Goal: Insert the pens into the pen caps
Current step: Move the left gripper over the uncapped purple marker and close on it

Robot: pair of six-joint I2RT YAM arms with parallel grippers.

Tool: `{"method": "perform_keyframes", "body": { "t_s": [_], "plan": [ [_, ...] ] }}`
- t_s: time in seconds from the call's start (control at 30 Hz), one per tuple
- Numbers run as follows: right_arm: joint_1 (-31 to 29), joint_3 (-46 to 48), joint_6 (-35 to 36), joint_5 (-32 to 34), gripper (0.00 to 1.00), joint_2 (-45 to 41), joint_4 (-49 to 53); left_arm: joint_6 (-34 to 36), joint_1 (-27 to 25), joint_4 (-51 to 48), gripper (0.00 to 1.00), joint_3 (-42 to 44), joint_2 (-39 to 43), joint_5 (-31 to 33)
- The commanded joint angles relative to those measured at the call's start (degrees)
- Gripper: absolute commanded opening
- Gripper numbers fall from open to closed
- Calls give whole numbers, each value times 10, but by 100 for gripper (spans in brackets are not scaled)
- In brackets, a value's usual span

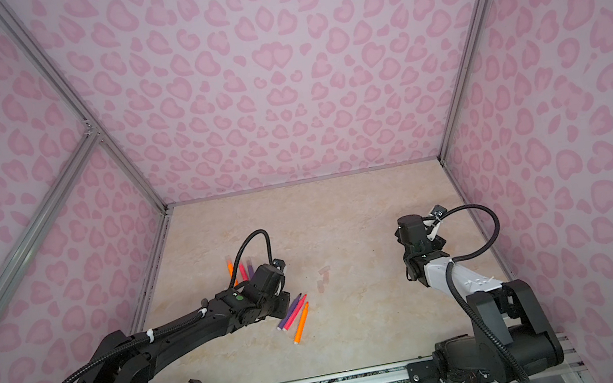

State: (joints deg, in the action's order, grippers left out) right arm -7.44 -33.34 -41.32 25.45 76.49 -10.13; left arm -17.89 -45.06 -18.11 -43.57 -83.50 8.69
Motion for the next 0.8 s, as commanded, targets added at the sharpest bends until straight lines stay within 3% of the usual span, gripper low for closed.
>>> {"method": "perform_keyframes", "body": {
  "t_s": [0.0, 0.23, 0.77],
  "plan": [
    [0, -2, 4, 0, 87, 4, 11, 10, -15, -25, 43, -25, -35, 21],
    [0, -7, 9, -8, 87, 6, 16, 8, -32, -49, 40, -58, -93, 46],
    [1, -12, 9, -8, 86, 11, 21, -2, -33, -71, 40, -61, -93, 36]
  ]
}}
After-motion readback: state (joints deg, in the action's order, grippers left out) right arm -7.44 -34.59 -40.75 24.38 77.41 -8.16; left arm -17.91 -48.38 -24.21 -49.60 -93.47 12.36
